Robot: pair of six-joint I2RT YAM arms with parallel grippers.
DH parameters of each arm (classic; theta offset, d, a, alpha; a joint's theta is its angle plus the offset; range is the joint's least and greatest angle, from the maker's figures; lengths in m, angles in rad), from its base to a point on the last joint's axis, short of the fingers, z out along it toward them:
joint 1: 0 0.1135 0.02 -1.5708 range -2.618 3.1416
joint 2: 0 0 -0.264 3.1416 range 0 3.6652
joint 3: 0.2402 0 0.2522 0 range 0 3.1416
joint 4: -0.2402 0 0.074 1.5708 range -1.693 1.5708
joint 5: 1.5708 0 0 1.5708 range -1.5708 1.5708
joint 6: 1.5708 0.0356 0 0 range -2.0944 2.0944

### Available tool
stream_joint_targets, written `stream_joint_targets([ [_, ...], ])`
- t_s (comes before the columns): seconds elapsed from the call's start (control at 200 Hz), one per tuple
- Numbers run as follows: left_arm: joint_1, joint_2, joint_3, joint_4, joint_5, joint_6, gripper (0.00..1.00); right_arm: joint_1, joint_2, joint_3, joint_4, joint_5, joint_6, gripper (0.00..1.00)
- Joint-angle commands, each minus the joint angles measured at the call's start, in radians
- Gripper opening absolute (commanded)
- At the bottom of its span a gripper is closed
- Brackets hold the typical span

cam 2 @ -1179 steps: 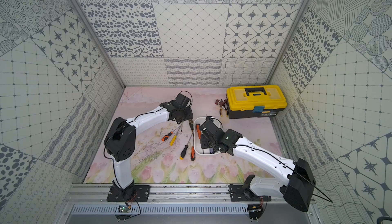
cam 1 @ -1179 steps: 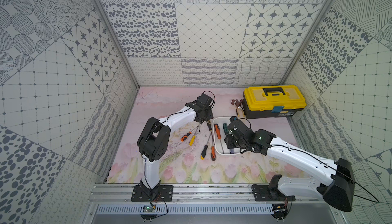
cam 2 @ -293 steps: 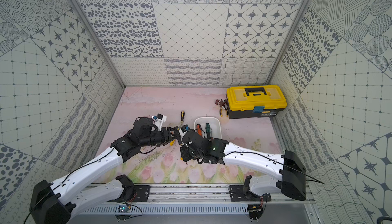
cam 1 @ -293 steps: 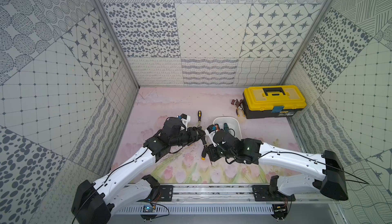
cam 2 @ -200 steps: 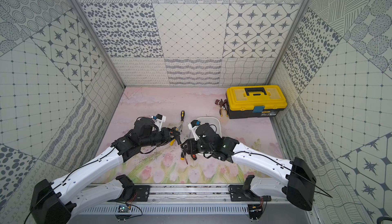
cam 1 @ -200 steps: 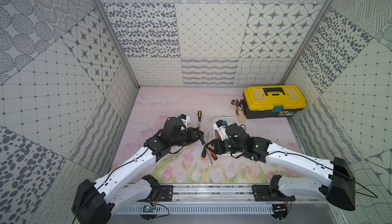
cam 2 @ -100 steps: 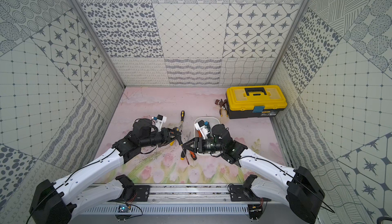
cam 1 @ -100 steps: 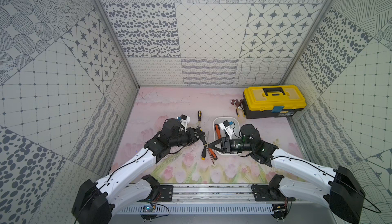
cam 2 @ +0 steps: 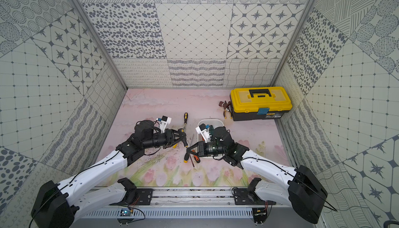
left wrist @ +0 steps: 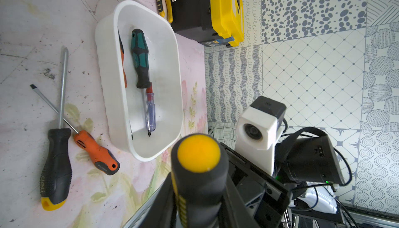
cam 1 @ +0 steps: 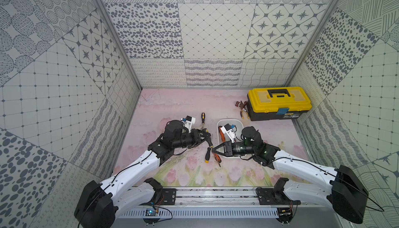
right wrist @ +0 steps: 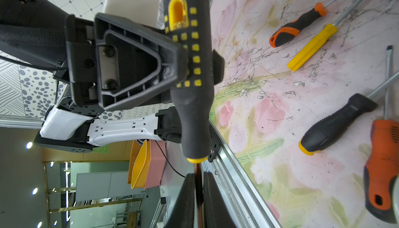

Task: Put the screwdriver on the desktop into the storage box
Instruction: Pick up the screwdriver from the center of the board.

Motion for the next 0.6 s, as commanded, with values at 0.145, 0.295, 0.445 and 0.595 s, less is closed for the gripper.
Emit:
stream_joint_targets([
  [0.145, 0.009, -0.005, -0.012, 0.099, 0.035, -0.007, 0.00, 0.007, 0.009, 0.028, 0.032, 0.005, -0.018, 0.06],
  [0.295, 0.009, -0.010, -0.006, 0.038, 0.006, 0.014, 0.38, 0.006, -0.012, 0.040, -0.031, 0.055, -0.044, 0.00],
  [0.445, 0.009, -0.027, 0.012, -0.047, -0.033, 0.062, 0.65, -0.006, -0.026, 0.087, -0.233, 0.190, -0.092, 0.00],
  [0.595, 0.009, -0.034, 0.036, -0.169, -0.109, 0.116, 0.73, -0.048, -0.014, 0.138, -0.444, 0.367, -0.113, 0.00],
])
